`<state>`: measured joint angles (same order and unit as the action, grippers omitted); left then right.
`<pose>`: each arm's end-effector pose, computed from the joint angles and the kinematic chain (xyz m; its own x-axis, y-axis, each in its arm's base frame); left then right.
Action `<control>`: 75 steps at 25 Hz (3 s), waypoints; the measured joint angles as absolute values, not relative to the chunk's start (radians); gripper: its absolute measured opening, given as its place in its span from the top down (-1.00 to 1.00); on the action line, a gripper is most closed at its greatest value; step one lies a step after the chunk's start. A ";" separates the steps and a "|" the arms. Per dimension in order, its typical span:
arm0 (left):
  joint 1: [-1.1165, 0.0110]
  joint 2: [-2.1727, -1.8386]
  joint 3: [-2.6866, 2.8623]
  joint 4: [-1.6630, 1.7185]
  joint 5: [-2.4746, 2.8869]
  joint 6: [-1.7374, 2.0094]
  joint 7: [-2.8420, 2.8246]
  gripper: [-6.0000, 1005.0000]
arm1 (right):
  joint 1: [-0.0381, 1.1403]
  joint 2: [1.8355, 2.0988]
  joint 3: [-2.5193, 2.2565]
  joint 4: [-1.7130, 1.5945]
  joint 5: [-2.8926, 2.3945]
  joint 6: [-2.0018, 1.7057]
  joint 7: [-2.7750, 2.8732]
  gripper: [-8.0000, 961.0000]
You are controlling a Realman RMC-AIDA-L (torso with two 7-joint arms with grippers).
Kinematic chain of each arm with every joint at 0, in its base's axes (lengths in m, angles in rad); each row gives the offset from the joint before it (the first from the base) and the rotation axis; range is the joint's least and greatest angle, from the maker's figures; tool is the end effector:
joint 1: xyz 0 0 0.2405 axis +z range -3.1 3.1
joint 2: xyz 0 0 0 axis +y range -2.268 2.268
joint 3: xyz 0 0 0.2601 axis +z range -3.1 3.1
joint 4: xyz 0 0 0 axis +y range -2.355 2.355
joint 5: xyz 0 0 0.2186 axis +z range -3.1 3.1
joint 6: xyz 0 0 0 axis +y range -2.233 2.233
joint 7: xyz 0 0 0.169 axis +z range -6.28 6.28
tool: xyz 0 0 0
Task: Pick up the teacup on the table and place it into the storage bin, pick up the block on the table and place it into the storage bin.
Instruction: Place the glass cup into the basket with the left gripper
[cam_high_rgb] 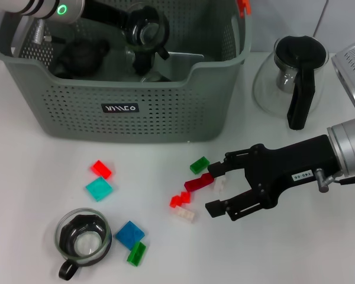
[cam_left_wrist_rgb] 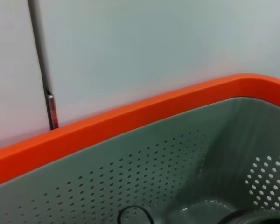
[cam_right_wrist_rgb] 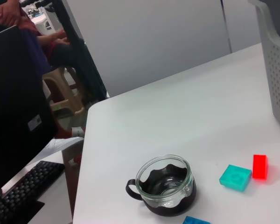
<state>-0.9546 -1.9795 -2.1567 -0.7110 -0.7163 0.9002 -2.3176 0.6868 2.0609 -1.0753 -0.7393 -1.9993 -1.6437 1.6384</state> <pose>-0.1717 0.5211 0.0161 0.7680 0.5548 0.3199 0.6233 -0.5329 -0.5722 0.1848 0.3450 -0.0583 0.9177 -0.3180 -0.2382 -0.2882 -0.9454 0.1519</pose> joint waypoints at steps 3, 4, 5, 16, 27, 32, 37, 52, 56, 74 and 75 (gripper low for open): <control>-0.955 -1.978 -2.153 -0.711 -0.716 0.906 -2.323 0.90 | 0.688 2.061 -1.075 -0.739 -2.000 -1.643 1.637 -0.90; -0.954 -1.978 -2.153 -0.711 -0.716 0.908 -2.324 0.90 | 0.688 2.061 -1.075 -0.739 -2.000 -1.643 1.636 -0.90; -0.954 -1.979 -2.153 -0.712 -0.716 0.910 -2.324 0.90 | 0.688 2.061 -1.075 -0.739 -2.000 -1.643 1.636 -0.90; -0.954 -1.982 -2.153 -0.717 -0.716 0.926 -2.326 0.90 | 0.684 2.062 -1.075 -0.739 -2.000 -1.643 1.635 -0.90; -0.953 -1.982 -2.153 -0.718 -0.715 0.932 -2.327 0.90 | 0.684 2.062 -1.075 -0.739 -2.000 -1.643 1.635 -0.90; -0.953 -1.982 -2.152 -0.719 -0.715 0.932 -2.327 0.90 | 0.686 2.062 -1.075 -0.739 -2.000 -1.643 1.635 -0.90; -0.954 -1.982 -2.153 -0.719 -0.715 0.937 -2.327 0.90 | 0.686 2.062 -1.075 -0.739 -2.000 -1.637 1.635 -0.90; -0.952 -1.980 -2.157 -0.721 -0.696 0.932 -2.330 0.90 | 0.687 2.064 -1.077 -0.739 -2.000 -1.629 1.626 -0.90; -0.952 -1.981 -2.152 -0.720 -0.692 0.930 -2.330 0.90 | 0.684 2.065 -1.076 -0.739 -2.000 -1.628 1.626 -0.90; -0.959 -2.003 -2.152 -0.727 -0.628 0.934 -2.354 0.90 | 0.681 2.066 -1.075 -0.739 -2.000 -1.621 1.626 -0.90; -0.959 -2.003 -2.153 -0.727 -0.628 0.935 -2.354 0.90 | 0.681 2.066 -1.075 -0.739 -2.000 -1.621 1.626 -0.90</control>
<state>-0.9587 -2.0034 -2.1533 -0.7272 -0.6281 0.9351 -2.3539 0.6810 2.0663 -1.0753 -0.7394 -2.0003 -1.6214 1.6260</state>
